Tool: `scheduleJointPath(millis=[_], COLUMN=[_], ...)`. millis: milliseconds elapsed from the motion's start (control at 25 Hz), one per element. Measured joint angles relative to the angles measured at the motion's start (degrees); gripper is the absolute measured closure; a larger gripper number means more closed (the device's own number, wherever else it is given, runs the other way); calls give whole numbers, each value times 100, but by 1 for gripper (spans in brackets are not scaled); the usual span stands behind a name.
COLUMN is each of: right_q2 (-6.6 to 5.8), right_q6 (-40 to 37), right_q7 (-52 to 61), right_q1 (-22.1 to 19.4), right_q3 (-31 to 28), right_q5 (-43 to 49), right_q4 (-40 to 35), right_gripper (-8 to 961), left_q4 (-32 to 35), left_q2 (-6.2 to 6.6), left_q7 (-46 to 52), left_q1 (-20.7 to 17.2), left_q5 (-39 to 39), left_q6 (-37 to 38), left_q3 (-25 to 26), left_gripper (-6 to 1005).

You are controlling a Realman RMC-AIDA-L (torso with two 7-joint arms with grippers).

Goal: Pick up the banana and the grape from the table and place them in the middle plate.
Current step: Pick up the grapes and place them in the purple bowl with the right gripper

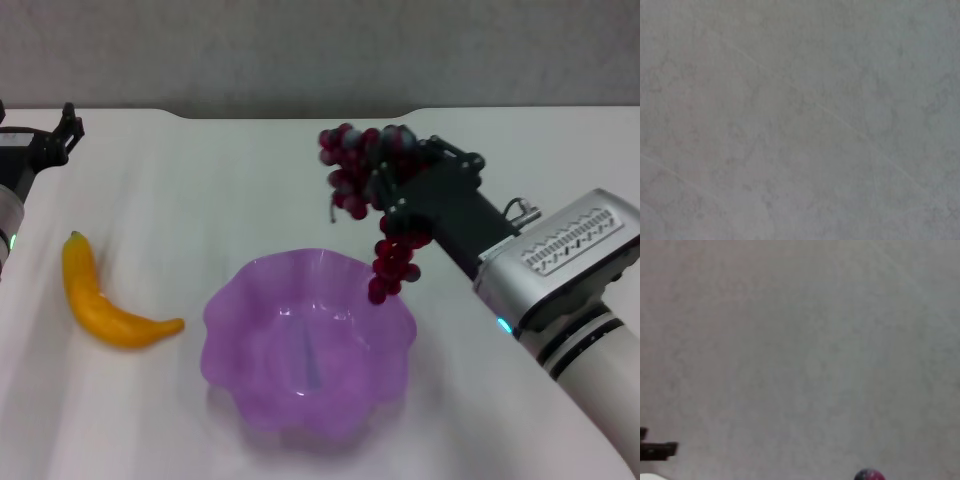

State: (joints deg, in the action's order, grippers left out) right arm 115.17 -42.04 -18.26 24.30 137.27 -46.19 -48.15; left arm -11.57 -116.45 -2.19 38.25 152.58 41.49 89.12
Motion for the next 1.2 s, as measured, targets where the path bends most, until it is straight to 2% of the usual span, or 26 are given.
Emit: scheduleJointPath(millis=[680,1000,1200], right_q2=[10,37,33], right_q6=[160,584,586], right_q7=[30,115,458], right_q1=[321,278,323], right_q3=[993,1294,1253], right_q5=[20,-38,-49], right_q4=[54,378,543], right_gripper=[640,640,641], left_q4=[-21,-27,-30], left_q2=[-9,-16,-21], left_q7=[-10,-14,-16], left_q1=[41,81,106], left_q5=[0,0,-3], left_q6=[17,16,4], left_q3=[-6,-9,-9], left_gripper=[151,155,157])
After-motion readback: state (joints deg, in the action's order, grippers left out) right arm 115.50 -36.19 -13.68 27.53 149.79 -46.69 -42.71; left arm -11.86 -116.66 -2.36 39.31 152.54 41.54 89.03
